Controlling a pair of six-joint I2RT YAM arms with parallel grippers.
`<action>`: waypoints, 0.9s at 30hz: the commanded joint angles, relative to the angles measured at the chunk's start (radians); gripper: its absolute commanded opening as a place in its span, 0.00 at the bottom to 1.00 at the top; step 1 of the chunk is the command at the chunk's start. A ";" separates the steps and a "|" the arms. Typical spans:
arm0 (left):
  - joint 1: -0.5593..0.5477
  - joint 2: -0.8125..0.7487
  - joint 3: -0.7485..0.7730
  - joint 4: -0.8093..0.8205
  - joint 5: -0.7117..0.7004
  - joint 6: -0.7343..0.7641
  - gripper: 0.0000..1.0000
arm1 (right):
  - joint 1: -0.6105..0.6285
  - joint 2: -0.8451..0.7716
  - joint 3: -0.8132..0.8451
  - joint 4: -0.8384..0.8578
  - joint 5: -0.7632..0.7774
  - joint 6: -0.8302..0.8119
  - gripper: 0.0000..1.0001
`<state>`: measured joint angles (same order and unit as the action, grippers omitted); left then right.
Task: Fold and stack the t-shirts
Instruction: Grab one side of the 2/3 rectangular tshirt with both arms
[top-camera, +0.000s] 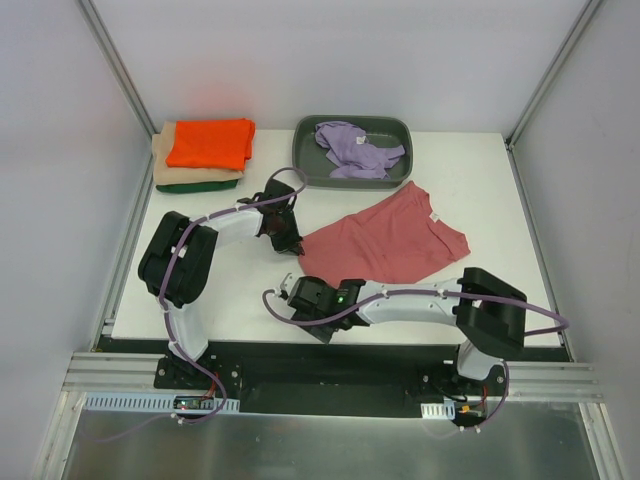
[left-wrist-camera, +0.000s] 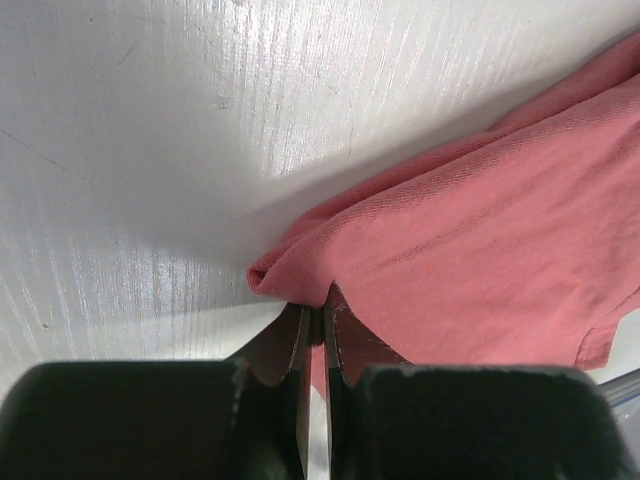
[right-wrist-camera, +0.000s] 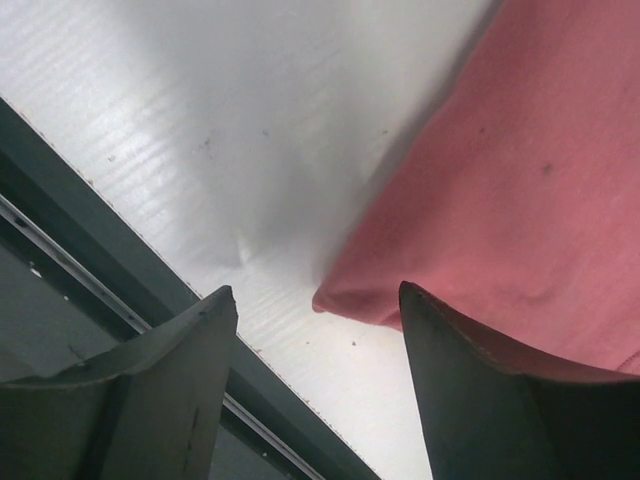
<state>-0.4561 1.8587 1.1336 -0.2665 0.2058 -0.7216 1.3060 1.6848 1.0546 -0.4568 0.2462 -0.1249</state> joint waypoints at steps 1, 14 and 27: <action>0.011 0.016 -0.035 -0.034 -0.039 0.014 0.00 | -0.001 0.036 0.042 -0.005 0.034 -0.001 0.63; 0.016 -0.012 -0.044 -0.036 -0.034 0.021 0.00 | -0.043 0.072 -0.010 -0.003 0.007 0.025 0.33; 0.095 -0.386 -0.297 -0.043 -0.184 0.007 0.00 | -0.028 -0.056 -0.004 0.239 -0.540 0.122 0.06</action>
<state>-0.4160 1.6558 0.9298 -0.2630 0.1352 -0.7200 1.2640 1.7111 1.0462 -0.3763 0.0311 -0.0830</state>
